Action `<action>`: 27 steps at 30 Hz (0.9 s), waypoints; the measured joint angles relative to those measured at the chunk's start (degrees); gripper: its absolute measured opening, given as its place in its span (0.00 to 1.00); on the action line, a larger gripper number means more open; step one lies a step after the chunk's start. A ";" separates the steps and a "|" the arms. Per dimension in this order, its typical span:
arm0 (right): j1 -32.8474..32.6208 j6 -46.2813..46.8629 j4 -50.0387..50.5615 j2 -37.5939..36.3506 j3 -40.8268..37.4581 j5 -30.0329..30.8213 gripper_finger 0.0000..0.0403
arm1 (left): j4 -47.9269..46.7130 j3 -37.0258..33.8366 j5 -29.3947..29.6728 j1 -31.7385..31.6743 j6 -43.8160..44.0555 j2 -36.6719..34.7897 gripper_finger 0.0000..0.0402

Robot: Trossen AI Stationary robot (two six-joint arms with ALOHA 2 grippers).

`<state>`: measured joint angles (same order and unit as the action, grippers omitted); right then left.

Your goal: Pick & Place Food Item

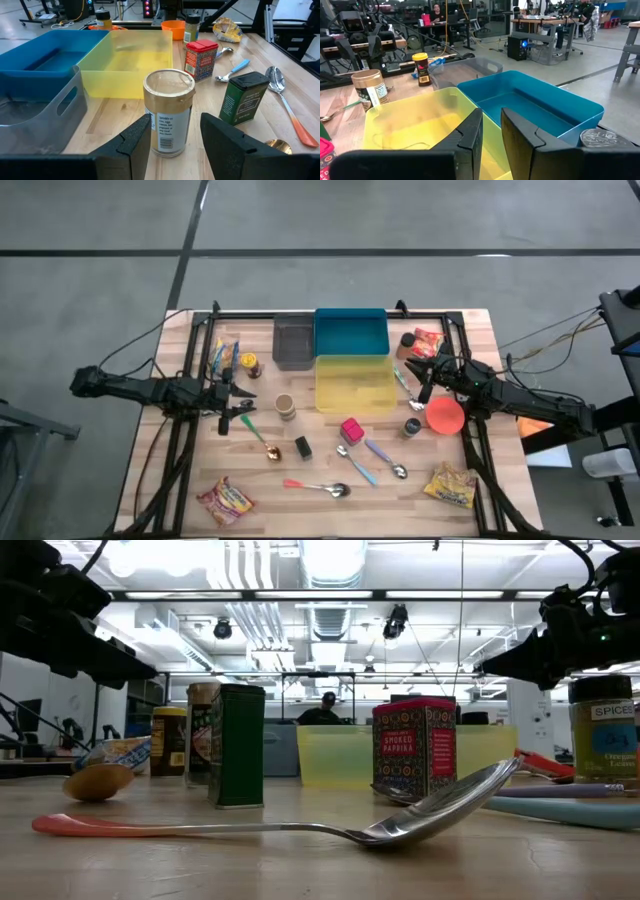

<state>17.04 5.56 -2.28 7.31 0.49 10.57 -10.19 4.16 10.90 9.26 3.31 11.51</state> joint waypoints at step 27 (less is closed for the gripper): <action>0.09 14.27 0.02 0.04 0.00 -1.16 0.17 | 0.00 0.02 0.00 0.02 0.00 -0.01 0.43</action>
<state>17.12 19.84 -2.26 7.35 0.49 9.41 -10.19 4.18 10.90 9.27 3.31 11.50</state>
